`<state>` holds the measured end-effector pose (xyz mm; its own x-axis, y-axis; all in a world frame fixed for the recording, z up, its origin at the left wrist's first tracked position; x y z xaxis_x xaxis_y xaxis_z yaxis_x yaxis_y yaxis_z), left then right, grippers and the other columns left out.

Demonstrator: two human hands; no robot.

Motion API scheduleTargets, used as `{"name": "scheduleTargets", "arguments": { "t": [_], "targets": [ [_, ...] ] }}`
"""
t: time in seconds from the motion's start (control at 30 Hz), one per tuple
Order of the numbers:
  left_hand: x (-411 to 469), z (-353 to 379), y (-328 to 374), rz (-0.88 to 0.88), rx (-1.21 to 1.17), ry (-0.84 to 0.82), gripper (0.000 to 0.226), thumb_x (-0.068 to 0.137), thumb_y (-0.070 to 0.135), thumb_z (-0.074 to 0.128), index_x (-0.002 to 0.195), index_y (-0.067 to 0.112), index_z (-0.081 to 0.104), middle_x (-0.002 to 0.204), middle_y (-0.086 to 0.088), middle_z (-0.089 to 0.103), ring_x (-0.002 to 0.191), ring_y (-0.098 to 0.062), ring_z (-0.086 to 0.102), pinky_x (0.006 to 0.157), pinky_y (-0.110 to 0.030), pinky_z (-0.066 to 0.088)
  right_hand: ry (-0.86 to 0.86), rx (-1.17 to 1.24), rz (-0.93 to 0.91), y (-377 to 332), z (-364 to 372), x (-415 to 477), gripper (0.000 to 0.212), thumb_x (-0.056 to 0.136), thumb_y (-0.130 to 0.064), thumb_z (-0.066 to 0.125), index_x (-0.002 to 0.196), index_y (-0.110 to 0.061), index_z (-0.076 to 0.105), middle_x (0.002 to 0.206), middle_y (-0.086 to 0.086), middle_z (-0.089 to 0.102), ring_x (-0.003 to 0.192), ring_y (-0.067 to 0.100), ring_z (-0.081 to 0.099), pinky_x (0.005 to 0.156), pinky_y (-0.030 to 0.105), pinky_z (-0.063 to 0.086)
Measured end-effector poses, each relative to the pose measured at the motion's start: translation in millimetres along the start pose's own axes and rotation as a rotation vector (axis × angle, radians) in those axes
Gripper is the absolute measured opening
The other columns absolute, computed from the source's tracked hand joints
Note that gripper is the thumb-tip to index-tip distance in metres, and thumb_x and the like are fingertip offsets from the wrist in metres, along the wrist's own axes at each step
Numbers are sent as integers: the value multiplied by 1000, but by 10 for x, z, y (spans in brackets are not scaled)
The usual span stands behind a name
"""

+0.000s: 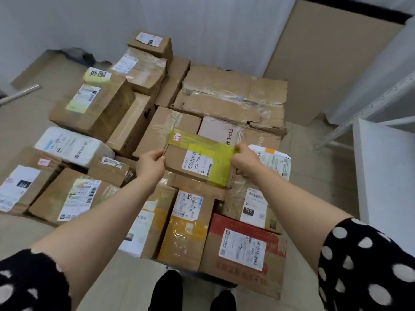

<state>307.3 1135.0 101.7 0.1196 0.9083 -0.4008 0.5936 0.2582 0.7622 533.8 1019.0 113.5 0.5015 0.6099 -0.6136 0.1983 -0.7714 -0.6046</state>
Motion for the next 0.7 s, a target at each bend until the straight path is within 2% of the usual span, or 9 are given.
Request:
{"name": "scheduleTargets", "arguments": {
  "t": [0.07, 0.13, 0.2, 0.33, 0.4, 0.57, 0.7],
  "targets": [
    [248, 30, -103, -12, 16, -15, 33, 97, 10, 50, 129, 9, 59, 130, -7, 60, 121, -23, 53, 105, -36, 41, 13, -33, 13, -40, 118, 237, 52, 84, -4, 38, 135, -12, 38, 117, 14, 51, 84, 25, 53, 53, 27, 40],
    [476, 65, -221, -20, 32, -41, 34, 97, 10, 50, 129, 8, 59, 129, -8, 61, 120, -24, 54, 104, -37, 41, 31, -62, 25, -55, 234, 435, 50, 84, -4, 41, 133, -10, 40, 125, 12, 49, 101, 28, 54, 75, 39, 52],
    [671, 108, -371, -44, 63, -61, 34, 97, 10, 49, 129, 8, 58, 129, -8, 61, 120, -24, 54, 104, -36, 42, 40, -103, 37, -50, 346, 607, 50, 84, -3, 41, 133, -10, 42, 129, 12, 50, 110, 30, 53, 92, 43, 50],
    [881, 277, -643, -81, 109, -131, 35, 97, 7, 49, 131, 5, 56, 130, -10, 59, 120, -24, 54, 98, -28, 39, -22, -286, 16, -28, 557, 842, 66, 84, 0, 41, 146, -20, 34, 147, 12, 40, 128, 30, 46, 98, 35, 42],
    [914, 379, -715, -94, 141, -180, 35, 97, 5, 48, 131, 3, 55, 130, -11, 59, 121, -25, 54, 96, -25, 38, -58, -418, 18, 10, 632, 907, 67, 85, -2, 41, 148, -22, 31, 149, 15, 35, 133, 30, 39, 103, 34, 37],
    [962, 613, -926, -98, 212, -312, 39, 95, 2, 50, 133, 2, 52, 130, -13, 59, 121, -28, 55, 103, -34, 41, -84, -538, 94, 200, 745, 1047, 64, 86, -10, 43, 148, -24, 28, 146, 19, 31, 134, 35, 36, 107, 36, 34],
    [959, 673, -1027, -104, 261, -357, 38, 96, 8, 52, 134, 5, 52, 131, -10, 59, 122, -27, 54, 104, -41, 42, -89, -691, 111, 276, 831, 1086, 58, 87, -18, 45, 144, -18, 32, 136, 20, 41, 123, 37, 45, 100, 38, 40]
  ]
}}
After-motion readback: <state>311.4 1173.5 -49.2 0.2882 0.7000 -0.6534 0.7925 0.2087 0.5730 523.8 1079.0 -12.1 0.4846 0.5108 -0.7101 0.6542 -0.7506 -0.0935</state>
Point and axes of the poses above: each hand's wrist, its own x-axis towards the middle knuckle, its own z-axis out of the palm, y = z × x, the point moved 5 cm from there along x, towards the middle knuckle
